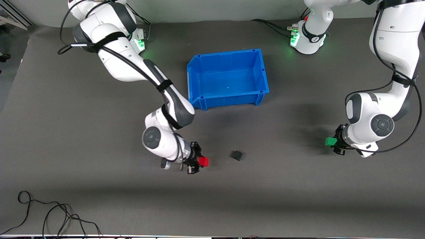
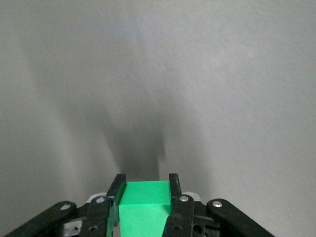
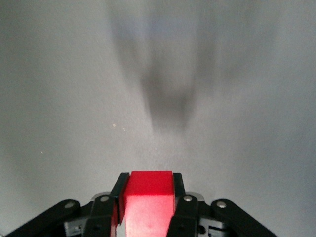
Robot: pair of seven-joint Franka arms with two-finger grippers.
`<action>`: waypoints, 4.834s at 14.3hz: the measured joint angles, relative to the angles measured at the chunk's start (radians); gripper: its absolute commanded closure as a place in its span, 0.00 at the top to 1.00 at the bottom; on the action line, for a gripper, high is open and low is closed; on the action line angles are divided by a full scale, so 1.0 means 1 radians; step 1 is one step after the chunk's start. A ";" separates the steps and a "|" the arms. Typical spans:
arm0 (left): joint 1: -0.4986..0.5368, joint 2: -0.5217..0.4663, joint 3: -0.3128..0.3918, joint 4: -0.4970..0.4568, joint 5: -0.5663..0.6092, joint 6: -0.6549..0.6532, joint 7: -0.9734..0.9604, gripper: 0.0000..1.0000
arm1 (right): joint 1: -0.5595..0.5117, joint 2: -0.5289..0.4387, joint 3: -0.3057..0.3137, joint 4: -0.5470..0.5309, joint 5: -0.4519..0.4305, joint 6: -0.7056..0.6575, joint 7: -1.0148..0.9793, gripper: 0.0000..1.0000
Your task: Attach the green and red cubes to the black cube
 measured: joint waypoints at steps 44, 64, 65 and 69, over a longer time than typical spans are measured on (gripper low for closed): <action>-0.514 0.382 -0.018 0.508 -0.073 0.103 -0.368 1.00 | 0.134 0.187 0.028 0.137 -0.014 0.093 0.134 1.00; -0.211 0.006 0.005 0.786 -0.083 -0.829 0.294 1.00 | 0.071 -0.665 -0.241 -0.582 -0.027 -0.253 -0.455 1.00; -0.172 -0.029 0.005 0.786 -0.089 -0.885 0.380 1.00 | 0.059 -0.716 -0.261 -0.609 -0.028 -0.311 -0.565 1.00; -0.043 -0.148 0.005 0.783 -0.100 -1.033 0.683 1.00 | -0.098 -0.872 -0.275 -0.651 -0.030 -0.527 -1.004 1.00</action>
